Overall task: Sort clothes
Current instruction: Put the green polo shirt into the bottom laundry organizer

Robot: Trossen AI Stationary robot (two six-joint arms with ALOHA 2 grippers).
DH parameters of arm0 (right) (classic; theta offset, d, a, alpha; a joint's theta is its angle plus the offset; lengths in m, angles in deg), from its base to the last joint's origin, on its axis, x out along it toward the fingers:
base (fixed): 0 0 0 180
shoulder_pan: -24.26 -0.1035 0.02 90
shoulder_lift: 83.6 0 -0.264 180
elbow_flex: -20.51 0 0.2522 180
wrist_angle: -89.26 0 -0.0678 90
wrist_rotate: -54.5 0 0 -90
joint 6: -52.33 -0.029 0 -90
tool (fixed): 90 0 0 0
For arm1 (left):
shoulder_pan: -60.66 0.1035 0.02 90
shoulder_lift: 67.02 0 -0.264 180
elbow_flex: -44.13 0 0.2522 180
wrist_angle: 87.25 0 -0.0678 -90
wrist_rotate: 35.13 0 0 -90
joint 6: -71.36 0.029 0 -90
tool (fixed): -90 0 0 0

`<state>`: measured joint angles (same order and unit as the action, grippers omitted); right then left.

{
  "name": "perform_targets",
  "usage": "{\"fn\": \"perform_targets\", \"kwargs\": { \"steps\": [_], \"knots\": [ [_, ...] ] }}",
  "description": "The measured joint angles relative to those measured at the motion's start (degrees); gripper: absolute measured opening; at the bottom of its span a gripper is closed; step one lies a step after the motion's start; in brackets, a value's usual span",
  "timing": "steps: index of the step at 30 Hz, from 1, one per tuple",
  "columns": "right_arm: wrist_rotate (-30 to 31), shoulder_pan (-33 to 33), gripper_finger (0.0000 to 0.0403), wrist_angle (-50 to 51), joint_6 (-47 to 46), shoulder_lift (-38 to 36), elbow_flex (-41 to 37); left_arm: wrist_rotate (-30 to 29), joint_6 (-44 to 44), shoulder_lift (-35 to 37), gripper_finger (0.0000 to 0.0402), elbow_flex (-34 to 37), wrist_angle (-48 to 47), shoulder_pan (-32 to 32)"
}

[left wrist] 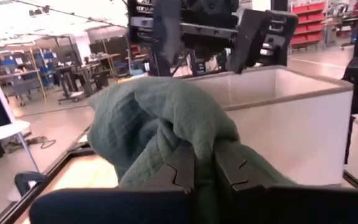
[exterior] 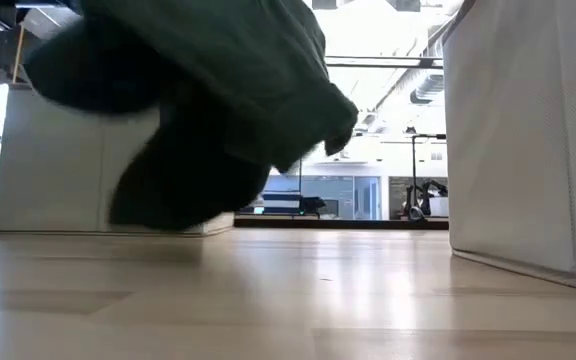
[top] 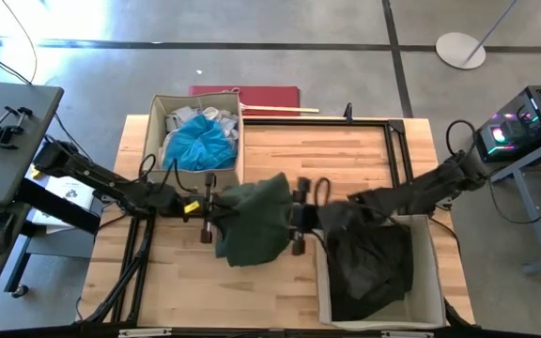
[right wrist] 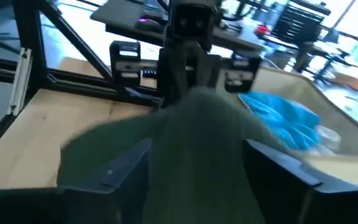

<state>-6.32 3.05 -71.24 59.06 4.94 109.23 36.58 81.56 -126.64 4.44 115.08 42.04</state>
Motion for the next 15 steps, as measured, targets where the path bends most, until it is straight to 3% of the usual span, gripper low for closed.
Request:
{"fn": "perform_targets", "kwargs": {
  "steps": [4,7,10,15],
  "knots": [
    [-9.20,5.57,0.0291,-7.37,5.93,3.12,-0.02,-0.02,-0.02,-0.08,0.0001,0.02,0.26,1.26],
    [-11.87,8.61,0.0313,-12.70,7.26,5.84,0.03,0.52,0.48,-0.11,0.0001,0.02,0.80,1.91],
    [-16.05,10.95,0.0318,-12.64,7.28,8.89,0.04,2.29,2.31,-0.09,0.0001,-0.01,3.00,2.17],
    [-28.28,12.85,0.0305,-15.64,5.57,14.16,0.09,3.41,5.73,-0.11,0.0001,0.02,6.31,2.15]
  ]
}}
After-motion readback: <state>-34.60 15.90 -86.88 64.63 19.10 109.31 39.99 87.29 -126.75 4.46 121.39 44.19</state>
